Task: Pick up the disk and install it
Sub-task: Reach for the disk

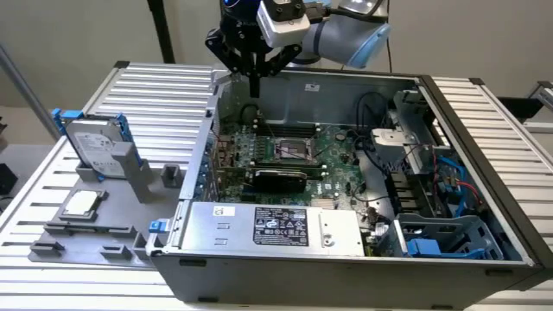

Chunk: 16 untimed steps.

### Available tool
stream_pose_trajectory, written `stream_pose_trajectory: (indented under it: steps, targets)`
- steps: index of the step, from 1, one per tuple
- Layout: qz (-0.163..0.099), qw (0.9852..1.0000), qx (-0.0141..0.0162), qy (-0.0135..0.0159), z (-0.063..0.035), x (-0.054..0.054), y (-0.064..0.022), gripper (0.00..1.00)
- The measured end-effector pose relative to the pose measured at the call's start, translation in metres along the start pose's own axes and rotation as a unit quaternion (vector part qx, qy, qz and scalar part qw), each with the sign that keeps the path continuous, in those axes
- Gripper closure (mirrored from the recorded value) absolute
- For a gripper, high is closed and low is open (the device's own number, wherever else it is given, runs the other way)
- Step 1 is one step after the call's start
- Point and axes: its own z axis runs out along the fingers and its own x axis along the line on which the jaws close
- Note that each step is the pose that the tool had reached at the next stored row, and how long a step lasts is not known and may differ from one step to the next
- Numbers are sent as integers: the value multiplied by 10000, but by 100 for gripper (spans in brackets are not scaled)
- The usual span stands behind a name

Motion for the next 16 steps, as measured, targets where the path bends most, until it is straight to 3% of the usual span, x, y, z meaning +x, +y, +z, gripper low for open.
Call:
stream_pose_trajectory:
  steps: [4,16]
  targets:
    - [0,10000,2,3,-1,76,-5,100]
    - [0,10000,30,2,-8,618,-23,100]
